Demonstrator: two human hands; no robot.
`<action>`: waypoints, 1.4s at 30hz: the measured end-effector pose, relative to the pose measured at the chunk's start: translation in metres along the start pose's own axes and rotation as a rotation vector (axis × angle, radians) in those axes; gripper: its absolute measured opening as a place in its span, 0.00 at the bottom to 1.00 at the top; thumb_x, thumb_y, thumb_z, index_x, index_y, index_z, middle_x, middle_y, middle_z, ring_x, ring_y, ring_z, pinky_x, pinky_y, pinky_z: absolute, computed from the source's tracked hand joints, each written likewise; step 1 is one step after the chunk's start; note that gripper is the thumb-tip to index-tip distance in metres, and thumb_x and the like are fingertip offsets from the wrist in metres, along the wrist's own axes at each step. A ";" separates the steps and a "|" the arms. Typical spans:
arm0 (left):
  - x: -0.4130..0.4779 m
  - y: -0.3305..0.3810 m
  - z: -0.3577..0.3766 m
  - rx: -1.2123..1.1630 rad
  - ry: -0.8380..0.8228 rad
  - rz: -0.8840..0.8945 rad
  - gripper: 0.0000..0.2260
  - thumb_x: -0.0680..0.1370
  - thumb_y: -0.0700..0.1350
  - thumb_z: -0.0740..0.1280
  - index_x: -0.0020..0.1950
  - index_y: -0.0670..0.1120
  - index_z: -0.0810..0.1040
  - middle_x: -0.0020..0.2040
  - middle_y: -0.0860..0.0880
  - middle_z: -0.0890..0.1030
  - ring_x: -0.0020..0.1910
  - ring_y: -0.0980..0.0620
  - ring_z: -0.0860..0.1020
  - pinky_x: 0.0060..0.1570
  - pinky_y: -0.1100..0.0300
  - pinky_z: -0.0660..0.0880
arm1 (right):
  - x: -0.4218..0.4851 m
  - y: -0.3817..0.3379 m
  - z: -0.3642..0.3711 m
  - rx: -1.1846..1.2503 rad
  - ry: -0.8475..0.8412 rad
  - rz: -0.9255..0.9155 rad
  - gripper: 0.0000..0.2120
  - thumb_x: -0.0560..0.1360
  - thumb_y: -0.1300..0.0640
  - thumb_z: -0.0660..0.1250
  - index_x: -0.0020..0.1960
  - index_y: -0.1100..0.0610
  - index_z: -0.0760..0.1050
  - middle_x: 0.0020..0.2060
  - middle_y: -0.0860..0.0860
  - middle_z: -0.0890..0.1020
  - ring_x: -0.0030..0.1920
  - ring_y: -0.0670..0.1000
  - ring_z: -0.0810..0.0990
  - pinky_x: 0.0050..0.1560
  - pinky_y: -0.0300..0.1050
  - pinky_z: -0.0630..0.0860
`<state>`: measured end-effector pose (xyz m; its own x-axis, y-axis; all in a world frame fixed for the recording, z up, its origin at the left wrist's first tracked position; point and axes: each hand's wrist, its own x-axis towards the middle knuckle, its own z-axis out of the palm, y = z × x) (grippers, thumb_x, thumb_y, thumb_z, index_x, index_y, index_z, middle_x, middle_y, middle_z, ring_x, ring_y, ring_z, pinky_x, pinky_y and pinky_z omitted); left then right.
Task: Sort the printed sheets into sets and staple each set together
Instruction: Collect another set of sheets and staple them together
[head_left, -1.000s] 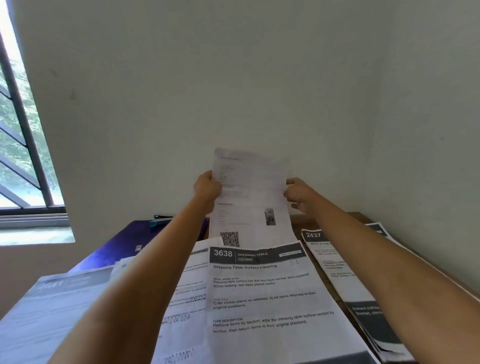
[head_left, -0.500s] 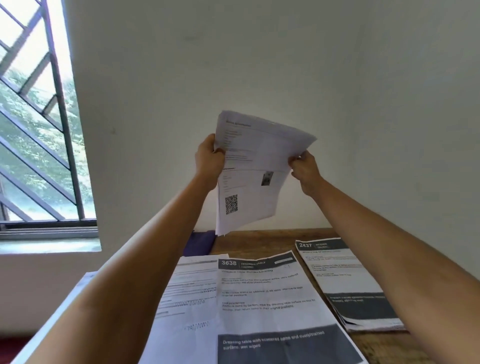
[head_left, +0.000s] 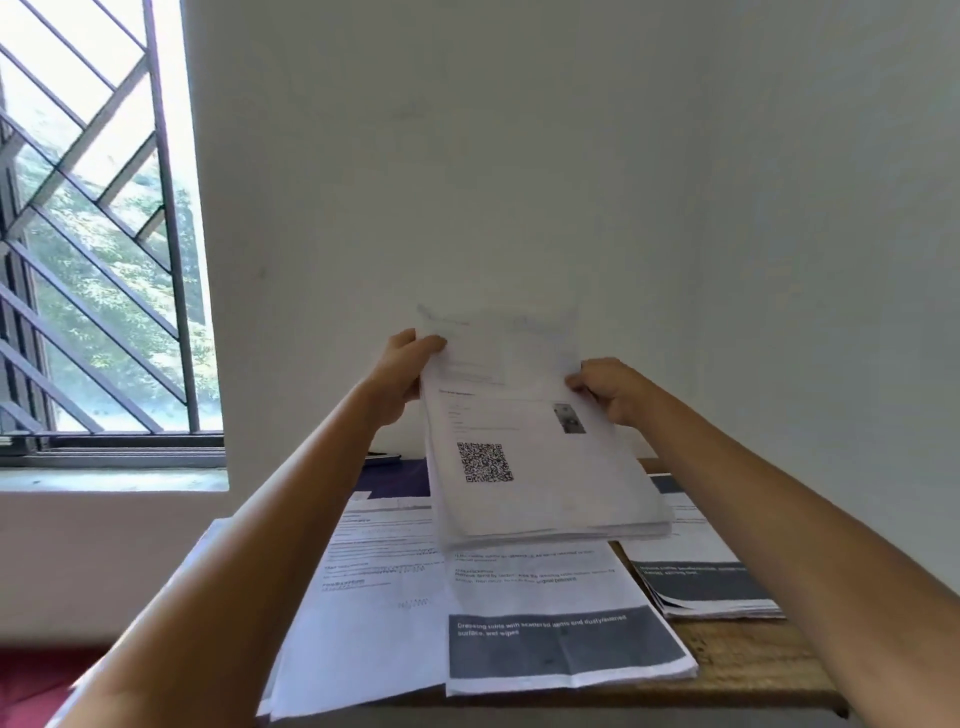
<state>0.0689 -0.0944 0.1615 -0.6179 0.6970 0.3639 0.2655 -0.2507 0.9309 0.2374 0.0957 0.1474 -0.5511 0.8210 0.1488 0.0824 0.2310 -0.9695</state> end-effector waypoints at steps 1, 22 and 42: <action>-0.003 -0.009 -0.001 -0.072 -0.005 -0.041 0.04 0.81 0.42 0.61 0.50 0.45 0.75 0.43 0.46 0.80 0.38 0.51 0.80 0.33 0.61 0.79 | -0.002 0.005 0.002 -0.019 -0.022 0.060 0.08 0.77 0.70 0.62 0.41 0.62 0.73 0.39 0.57 0.77 0.35 0.54 0.75 0.37 0.47 0.73; -0.035 -0.157 0.013 -0.468 0.043 -0.386 0.07 0.83 0.43 0.58 0.57 0.48 0.74 0.52 0.41 0.80 0.48 0.42 0.79 0.45 0.44 0.77 | -0.010 0.142 0.024 0.010 -0.113 0.083 0.04 0.79 0.65 0.62 0.50 0.58 0.74 0.49 0.55 0.81 0.48 0.54 0.80 0.46 0.49 0.77; -0.034 -0.180 0.008 -0.395 0.054 -0.204 0.10 0.83 0.47 0.60 0.59 0.52 0.79 0.51 0.46 0.83 0.47 0.47 0.81 0.45 0.49 0.82 | -0.013 0.166 0.036 0.262 0.203 -0.212 0.09 0.72 0.66 0.72 0.42 0.53 0.79 0.37 0.52 0.79 0.40 0.53 0.77 0.45 0.52 0.78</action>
<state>0.0480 -0.0671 -0.0184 -0.6691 0.7252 0.1625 -0.1629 -0.3564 0.9200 0.2279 0.1048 -0.0228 -0.3558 0.8618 0.3614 -0.2451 0.2871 -0.9260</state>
